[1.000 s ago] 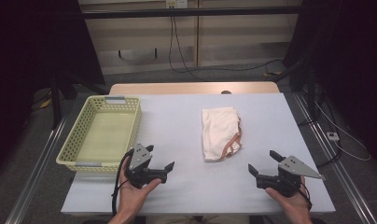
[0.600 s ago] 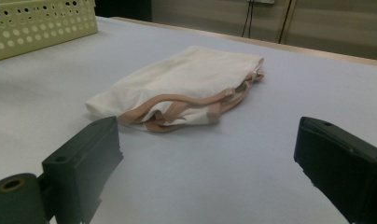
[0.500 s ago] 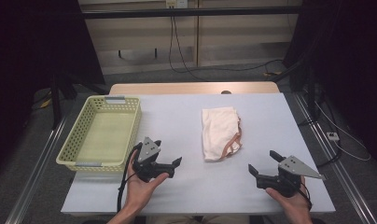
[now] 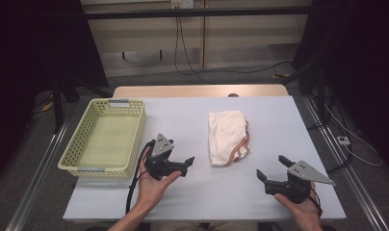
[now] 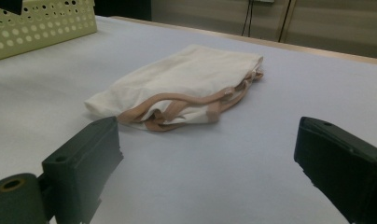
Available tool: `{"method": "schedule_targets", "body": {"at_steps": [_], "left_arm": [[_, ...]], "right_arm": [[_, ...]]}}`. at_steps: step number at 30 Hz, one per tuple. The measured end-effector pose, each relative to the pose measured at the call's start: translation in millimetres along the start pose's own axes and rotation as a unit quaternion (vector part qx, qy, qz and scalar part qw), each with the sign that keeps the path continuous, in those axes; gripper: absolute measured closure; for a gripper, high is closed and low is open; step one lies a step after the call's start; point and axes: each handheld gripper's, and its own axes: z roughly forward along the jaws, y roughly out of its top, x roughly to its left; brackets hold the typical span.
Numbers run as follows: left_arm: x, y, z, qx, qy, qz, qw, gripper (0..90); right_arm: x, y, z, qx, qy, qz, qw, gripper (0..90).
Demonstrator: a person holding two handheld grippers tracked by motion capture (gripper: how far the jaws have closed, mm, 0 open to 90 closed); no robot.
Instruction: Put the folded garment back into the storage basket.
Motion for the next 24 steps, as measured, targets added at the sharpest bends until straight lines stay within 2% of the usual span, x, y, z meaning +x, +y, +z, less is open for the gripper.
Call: {"method": "schedule_targets", "body": {"at_steps": [8, 14, 24], "left_arm": [[-0.4, 9.2, 12.5, 0.003, -0.001, -0.003, 1.0000, 7.9], [-0.7, 16.2, 20.0, 0.007, 0.002, 0.001, 1.0000, 8.0], [2.8, 27.6, 30.6, -0.004, 0.006, -0.010, 0.9999, 8.0]], "right_arm": [[0.2, 0.0, 0.3, 0.001, 0.000, -0.001, 1.0000, 7.1], [0.2, -0.1, 0.0, 0.001, 0.001, -0.002, 1.0000, 7.1], [0.3, -0.1, 0.4, 0.000, 0.002, -0.003, 1.0000, 7.1]]}}
